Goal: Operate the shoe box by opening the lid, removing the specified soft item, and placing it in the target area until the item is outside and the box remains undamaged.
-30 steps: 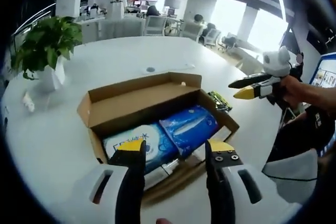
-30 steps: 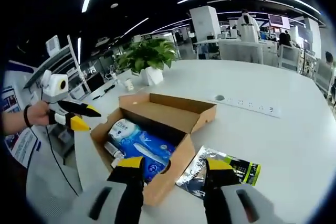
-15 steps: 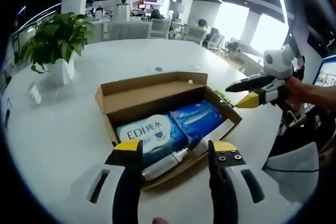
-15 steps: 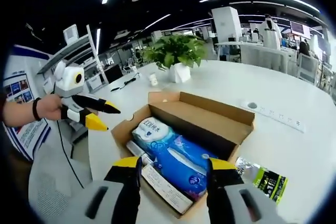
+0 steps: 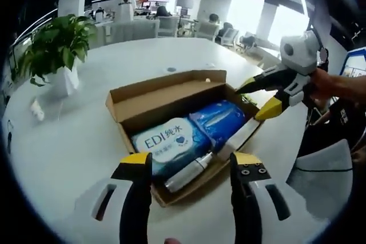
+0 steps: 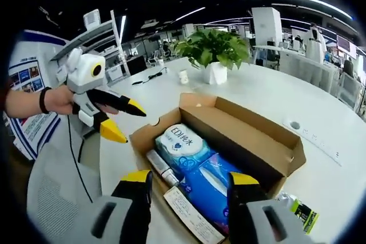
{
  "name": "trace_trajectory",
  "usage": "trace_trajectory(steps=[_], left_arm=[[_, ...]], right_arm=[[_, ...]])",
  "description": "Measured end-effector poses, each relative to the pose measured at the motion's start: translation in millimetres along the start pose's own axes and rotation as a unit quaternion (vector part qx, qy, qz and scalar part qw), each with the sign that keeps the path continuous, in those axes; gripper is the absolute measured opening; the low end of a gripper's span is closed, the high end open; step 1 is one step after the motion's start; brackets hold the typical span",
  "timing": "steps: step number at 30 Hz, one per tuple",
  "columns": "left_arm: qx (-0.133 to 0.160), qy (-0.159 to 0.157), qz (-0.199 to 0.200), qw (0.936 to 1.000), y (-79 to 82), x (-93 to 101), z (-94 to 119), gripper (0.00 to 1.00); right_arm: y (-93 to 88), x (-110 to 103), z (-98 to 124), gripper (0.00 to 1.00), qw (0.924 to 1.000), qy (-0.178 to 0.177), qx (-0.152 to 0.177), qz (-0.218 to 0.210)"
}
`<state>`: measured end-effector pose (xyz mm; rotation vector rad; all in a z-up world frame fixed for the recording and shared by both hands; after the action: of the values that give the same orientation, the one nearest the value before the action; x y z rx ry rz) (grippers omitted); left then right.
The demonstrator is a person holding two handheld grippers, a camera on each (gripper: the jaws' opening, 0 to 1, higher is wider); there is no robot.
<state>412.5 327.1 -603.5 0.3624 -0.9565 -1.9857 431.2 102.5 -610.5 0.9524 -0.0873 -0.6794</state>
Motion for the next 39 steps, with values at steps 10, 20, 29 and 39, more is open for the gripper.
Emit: trace_trajectory(steps=[10,20,29,39], left_arm=[[-0.023,-0.008,-0.064,0.9976,6.6,-4.7,-6,0.57],[-0.061,-0.017,-0.156,0.9858,22.0,-16.6,-17,0.57],[-0.106,-0.05,-0.239,0.964,21.7,-20.4,-41,0.57],[-0.13,-0.066,-0.279,0.9492,20.0,-30.2,-69,0.58]], right_arm=[[13.0,3,-18,0.52,0.9993,0.014,-0.02,0.027],[27.9,4,-44,0.53,0.9945,0.042,-0.056,0.078],[25.3,7,-75,0.54,0.9849,0.059,-0.11,0.121],[13.7,14,-106,0.55,0.9751,0.066,-0.149,0.15]])
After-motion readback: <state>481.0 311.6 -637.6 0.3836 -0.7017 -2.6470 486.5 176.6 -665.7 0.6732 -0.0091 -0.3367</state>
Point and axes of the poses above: the point that each gripper's makers call its tool centre point, and the gripper's own axes: z roughly backward along the fingers, x roughly to its right, y roughly out of its top, the point moved 8 cm from there along z, roughly backward along the fingers, and after that the axes turned 4 degrees about y, right-handed, at the moved point
